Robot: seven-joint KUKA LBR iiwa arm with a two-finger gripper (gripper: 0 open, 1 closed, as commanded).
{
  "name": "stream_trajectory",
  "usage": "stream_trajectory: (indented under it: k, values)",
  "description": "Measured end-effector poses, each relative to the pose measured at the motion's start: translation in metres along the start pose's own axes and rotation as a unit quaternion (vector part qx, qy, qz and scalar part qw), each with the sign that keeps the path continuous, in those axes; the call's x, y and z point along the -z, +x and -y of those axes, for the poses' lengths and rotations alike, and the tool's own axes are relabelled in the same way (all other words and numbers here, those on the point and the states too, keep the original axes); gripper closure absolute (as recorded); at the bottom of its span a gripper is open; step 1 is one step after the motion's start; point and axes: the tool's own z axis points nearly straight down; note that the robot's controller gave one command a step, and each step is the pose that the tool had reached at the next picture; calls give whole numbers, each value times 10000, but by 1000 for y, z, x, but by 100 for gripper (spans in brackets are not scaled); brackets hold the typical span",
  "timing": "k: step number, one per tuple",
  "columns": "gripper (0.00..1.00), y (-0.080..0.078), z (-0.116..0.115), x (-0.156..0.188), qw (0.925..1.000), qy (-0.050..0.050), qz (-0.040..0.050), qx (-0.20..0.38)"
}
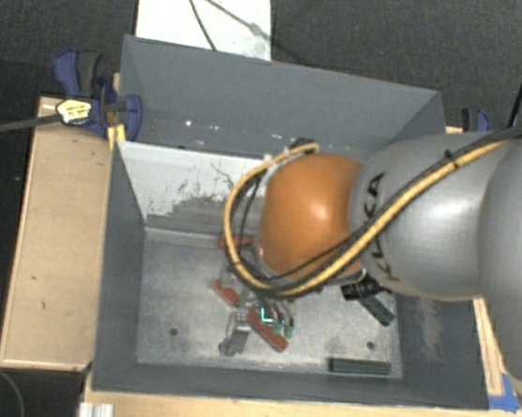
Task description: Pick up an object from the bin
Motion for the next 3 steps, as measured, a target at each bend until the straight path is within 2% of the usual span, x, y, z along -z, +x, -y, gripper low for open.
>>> stream_trajectory:
  k: [1,2,3]
  values:
    - [0,-26,52,-84,9993,13,6,-376]
    - [100,-27,48,-79,9993,-9,35,-383]
    - [100,-42,71,121,9973,-3,88,726]
